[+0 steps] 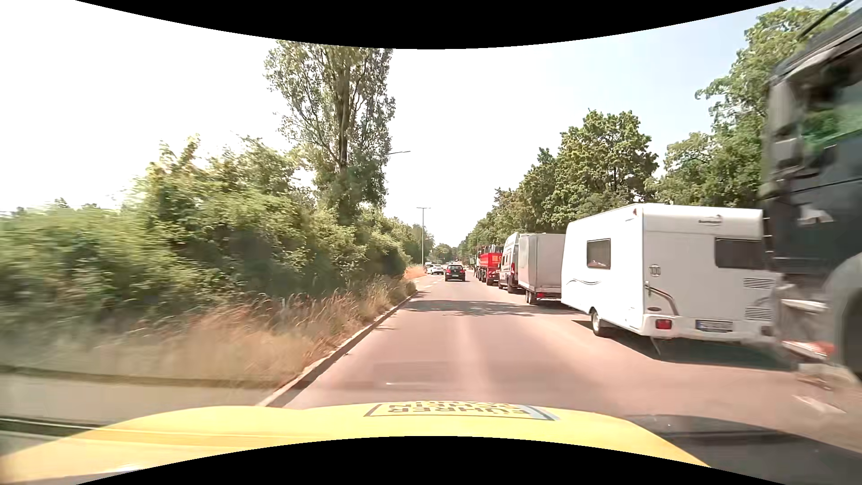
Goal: Follow the waypoints while adhering to traffic rules and regulations
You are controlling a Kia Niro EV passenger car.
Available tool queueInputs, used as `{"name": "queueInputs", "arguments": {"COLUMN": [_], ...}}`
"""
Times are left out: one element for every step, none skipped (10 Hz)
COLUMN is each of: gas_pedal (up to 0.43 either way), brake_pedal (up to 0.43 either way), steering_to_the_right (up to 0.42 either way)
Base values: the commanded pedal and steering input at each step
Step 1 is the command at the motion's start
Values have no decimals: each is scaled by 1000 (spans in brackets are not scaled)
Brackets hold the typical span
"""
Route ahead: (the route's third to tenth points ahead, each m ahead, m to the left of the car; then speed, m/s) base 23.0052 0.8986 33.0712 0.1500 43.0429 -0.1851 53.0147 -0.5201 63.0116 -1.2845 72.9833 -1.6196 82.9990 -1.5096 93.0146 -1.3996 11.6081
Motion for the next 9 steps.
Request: {"name": "queueInputs", "arguments": {"gas_pedal": [8,8,8,8,20,20,28,39,39], "brake_pedal": [0,0,0,0,0,0,0,0,0], "steering_to_the_right": [4,4,4,4,4,5,6,10,21]}}
